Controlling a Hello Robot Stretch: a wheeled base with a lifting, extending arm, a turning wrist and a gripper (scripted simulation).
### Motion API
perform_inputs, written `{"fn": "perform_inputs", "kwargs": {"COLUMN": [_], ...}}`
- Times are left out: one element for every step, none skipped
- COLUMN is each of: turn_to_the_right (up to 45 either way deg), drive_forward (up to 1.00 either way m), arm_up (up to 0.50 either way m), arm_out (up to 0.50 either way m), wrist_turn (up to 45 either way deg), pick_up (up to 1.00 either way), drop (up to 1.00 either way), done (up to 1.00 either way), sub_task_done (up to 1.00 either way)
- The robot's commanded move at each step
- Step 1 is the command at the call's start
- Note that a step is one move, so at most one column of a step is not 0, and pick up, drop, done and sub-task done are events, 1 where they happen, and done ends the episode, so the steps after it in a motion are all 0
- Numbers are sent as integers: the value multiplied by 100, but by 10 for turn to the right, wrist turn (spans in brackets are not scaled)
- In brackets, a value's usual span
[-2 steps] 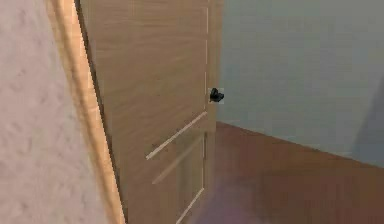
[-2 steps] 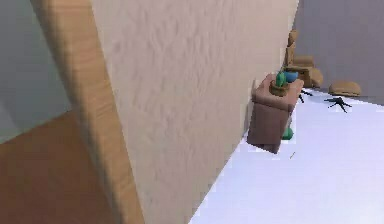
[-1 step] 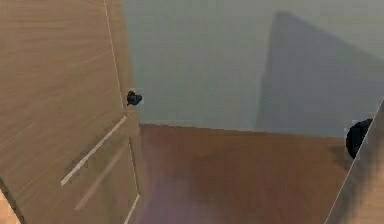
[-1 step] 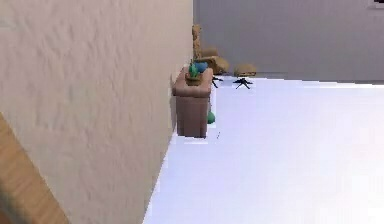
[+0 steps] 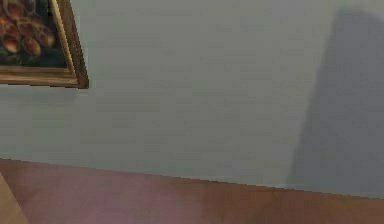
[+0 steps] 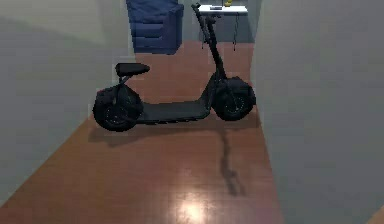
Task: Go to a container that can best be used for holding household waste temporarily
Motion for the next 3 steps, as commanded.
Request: {"fn": "perform_inputs", "kwargs": {"turn_to_the_right": [30, 0, -240], "drive_forward": [0, 35, 0], "arm_up": [0, 0, 0], "arm_out": [0, 0, 0], "wrist_turn": [0, 0, 0], "pick_up": [0, 0, 0], "drop": [0, 0, 0], "done": [0, 0, 0], "sub_task_done": [0, 0, 0]}}
